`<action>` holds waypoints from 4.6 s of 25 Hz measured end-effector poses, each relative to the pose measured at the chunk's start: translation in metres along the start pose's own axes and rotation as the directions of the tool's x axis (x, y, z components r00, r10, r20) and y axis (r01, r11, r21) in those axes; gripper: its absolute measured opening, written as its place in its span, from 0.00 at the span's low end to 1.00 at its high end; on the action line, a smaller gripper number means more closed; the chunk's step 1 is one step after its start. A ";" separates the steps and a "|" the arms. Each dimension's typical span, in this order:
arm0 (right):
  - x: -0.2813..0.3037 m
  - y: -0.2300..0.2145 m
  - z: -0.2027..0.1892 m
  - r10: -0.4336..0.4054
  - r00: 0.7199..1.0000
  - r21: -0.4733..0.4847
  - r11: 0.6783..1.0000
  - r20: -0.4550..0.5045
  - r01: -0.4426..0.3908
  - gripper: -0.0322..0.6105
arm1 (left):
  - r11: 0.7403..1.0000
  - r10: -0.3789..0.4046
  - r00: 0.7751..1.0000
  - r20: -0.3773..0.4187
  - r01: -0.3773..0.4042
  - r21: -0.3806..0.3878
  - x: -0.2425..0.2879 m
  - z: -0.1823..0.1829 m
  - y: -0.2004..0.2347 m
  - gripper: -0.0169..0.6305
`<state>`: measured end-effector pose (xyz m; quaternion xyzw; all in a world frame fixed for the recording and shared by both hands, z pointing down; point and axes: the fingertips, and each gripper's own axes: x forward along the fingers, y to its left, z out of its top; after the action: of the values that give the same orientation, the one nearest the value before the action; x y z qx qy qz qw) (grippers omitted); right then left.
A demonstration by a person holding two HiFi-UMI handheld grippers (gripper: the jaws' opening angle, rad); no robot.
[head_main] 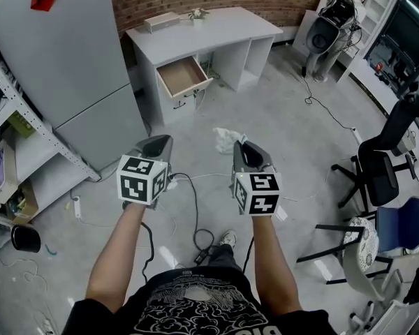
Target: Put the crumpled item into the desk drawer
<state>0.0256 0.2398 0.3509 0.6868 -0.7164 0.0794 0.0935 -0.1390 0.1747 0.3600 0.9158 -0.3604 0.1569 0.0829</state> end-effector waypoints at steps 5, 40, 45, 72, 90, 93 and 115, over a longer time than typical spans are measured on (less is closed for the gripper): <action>0.023 -0.042 -0.001 0.024 1.000 0.006 1.000 -0.012 -0.024 0.08 | 1.000 0.014 1.000 -0.008 -0.014 -0.002 0.043 0.016 -0.014 0.03; 0.102 -0.176 0.020 0.213 0.977 0.001 0.977 -0.014 -0.213 0.08 | 0.985 0.169 0.985 -0.031 -0.170 -0.022 0.155 0.067 -0.058 0.03; 0.111 -0.174 0.021 0.228 0.974 -0.002 0.974 -0.013 -0.228 0.08 | 0.984 0.177 0.984 -0.031 -0.178 -0.026 0.160 0.067 -0.054 0.03; 0.274 -0.145 0.041 0.309 0.949 -0.047 0.949 -0.066 -0.312 0.08 | 0.964 0.246 0.968 -0.044 -0.249 -0.094 0.242 0.076 0.079 0.03; 0.396 -0.124 0.072 0.281 0.949 -0.060 0.955 -0.142 -0.291 0.08 | 0.958 0.236 0.969 -0.071 -0.244 -0.151 0.305 0.094 0.204 0.03; 0.415 -0.115 0.072 0.277 0.947 -0.061 0.955 -0.162 -0.290 0.08 | 0.958 0.227 0.971 -0.076 -0.237 -0.163 0.313 0.092 0.223 0.03; 0.490 -0.090 0.076 0.298 0.935 -0.068 0.946 -0.189 -0.316 0.08 | 0.952 0.224 0.971 -0.085 -0.237 -0.194 0.348 0.085 0.285 0.03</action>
<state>0.0945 -0.2572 0.3953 0.5513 -0.8068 0.1186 0.1762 -0.0747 -0.2753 0.4120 0.8489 -0.4761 0.1562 0.1680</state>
